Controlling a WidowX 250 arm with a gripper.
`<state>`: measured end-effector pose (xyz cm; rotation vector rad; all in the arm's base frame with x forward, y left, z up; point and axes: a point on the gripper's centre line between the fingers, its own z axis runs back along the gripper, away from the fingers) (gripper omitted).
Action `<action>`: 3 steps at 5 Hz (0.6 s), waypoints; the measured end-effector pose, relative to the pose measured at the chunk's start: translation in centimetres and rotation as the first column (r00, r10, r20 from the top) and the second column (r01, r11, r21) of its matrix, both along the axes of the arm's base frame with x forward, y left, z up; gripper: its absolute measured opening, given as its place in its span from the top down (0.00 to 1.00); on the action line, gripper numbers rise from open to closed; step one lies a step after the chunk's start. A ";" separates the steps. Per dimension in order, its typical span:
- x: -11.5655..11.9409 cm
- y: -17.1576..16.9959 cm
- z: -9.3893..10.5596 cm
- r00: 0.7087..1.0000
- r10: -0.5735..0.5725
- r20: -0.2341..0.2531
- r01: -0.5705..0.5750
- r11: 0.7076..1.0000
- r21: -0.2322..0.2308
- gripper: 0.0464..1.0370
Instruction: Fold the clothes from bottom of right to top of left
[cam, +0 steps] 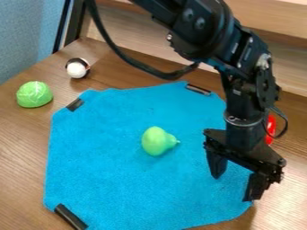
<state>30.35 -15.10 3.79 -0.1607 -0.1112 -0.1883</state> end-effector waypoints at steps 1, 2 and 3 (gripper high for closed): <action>0.6 -0.7 -0.6 1.000 0.018 0.002 -0.018 1.000 -0.002 0.04; 1.3 -1.3 -0.7 0.999 0.035 0.004 -0.035 0.999 -0.006 0.04; 2.0 -1.9 -0.9 0.999 0.043 0.010 -0.042 0.999 -0.012 0.09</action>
